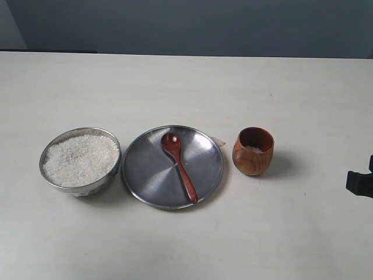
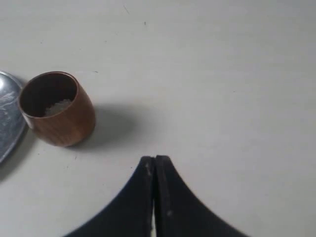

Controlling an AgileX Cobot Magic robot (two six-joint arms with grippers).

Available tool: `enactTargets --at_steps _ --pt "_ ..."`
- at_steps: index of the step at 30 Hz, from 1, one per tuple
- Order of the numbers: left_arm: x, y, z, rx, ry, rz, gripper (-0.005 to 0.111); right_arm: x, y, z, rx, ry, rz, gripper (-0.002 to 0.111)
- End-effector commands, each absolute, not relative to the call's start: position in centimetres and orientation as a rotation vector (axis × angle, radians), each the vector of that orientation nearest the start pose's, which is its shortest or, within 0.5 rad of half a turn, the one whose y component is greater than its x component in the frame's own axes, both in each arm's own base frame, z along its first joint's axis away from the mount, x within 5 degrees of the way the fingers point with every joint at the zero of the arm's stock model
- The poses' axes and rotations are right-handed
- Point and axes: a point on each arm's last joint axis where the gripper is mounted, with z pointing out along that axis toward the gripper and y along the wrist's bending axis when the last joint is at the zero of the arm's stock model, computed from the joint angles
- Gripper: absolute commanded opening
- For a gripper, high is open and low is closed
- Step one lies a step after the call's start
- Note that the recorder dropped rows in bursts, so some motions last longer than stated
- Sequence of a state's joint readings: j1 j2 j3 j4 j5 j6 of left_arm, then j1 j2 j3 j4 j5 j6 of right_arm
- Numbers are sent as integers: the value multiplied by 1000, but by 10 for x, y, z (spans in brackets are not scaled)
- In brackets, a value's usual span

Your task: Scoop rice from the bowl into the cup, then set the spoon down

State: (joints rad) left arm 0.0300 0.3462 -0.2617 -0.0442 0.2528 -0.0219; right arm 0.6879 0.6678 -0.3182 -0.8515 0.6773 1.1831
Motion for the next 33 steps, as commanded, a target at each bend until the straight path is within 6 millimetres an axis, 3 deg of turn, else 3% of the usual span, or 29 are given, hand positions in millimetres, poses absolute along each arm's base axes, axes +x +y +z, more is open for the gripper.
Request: enactTargets --at_steps 1,4,11,33 --pt "75 2 232 -43 1775 4 0 111 36 229 -24 2208 55 0" --pt "67 3 210 11 1769 71 0 111 36 229 -24 2208 55 0" --pt "55 4 185 28 1801 109 0 111 36 229 -24 2208 55 0" --pt "54 6 185 16 1792 124 0 111 36 229 -24 2208 55 0"
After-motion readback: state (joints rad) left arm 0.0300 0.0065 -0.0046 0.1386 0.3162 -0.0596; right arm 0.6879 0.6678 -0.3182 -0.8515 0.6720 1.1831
